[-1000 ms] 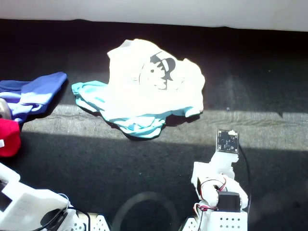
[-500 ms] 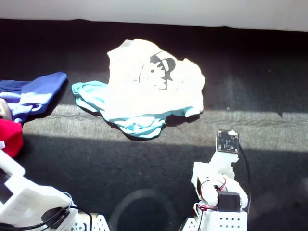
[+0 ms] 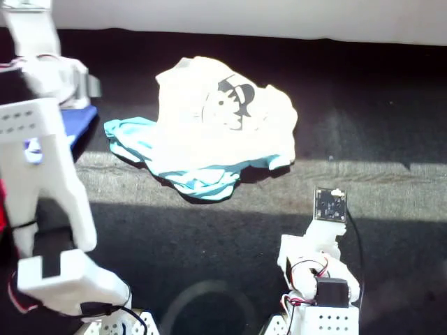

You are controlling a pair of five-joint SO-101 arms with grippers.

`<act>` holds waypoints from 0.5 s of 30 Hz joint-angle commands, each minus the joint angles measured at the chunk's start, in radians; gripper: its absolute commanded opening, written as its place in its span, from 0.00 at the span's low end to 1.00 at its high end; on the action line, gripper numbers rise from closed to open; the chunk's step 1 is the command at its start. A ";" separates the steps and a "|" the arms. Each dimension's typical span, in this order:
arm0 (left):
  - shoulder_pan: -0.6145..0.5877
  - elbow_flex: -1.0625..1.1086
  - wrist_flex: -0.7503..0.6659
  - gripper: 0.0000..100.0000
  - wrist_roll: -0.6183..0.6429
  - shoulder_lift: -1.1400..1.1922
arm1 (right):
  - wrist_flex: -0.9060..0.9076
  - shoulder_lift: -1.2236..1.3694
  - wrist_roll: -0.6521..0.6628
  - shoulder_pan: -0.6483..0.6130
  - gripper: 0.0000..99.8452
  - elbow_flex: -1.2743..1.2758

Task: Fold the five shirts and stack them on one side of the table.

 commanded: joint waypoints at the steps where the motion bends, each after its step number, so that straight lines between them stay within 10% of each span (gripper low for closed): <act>1: 0.105 -0.036 0.018 0.22 0.100 0.127 | -0.002 -0.010 0.006 -0.002 0.01 0.131; 15: 0.252 -0.042 0.011 0.29 0.212 0.578 | -0.002 -0.010 0.006 -0.002 0.01 0.131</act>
